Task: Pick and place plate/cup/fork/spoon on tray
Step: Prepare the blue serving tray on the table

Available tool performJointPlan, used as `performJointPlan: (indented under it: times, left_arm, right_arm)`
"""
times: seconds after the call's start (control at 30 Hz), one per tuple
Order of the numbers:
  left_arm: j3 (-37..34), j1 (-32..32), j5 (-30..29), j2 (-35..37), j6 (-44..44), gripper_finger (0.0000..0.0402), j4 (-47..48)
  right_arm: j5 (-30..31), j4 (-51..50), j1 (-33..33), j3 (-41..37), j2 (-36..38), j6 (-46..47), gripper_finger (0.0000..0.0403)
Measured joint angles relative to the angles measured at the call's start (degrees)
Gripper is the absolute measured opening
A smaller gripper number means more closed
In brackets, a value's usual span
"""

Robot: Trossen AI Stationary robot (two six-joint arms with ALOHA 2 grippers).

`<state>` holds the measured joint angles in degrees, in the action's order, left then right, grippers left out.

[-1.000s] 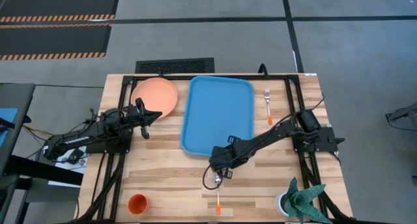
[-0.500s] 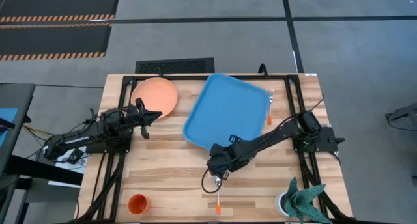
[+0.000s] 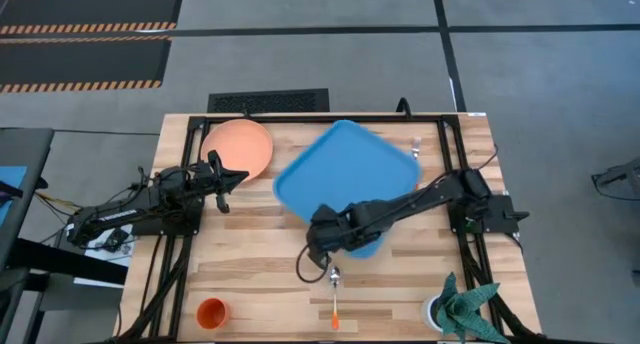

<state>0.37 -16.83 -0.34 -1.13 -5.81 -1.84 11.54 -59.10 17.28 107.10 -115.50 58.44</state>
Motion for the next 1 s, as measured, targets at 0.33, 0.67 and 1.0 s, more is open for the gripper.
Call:
performJointPlan:
  times: [0.33, 0.67, 1.0]
  left_arm:
    - [0.0, 0.0, 0.0, 0.0, -0.8, 0.0, 0.0]
    - [0.0, 0.0, -0.1, 0.0, 2.1, 0.0, 0.0]
    - [0.0, 0.0, -0.1, 0.0, 2.8, 0.0, -0.2]
  right_arm:
    - [-2.0, 8.1, -0.9, 0.3, 0.0, 19.1, 0.0039]
    - [0.0, 15.7, -2.5, 0.4, -5.3, 27.1, 0.004]
    - [0.5, 28.1, -7.3, 0.4, -13.6, 26.1, 0.0026]
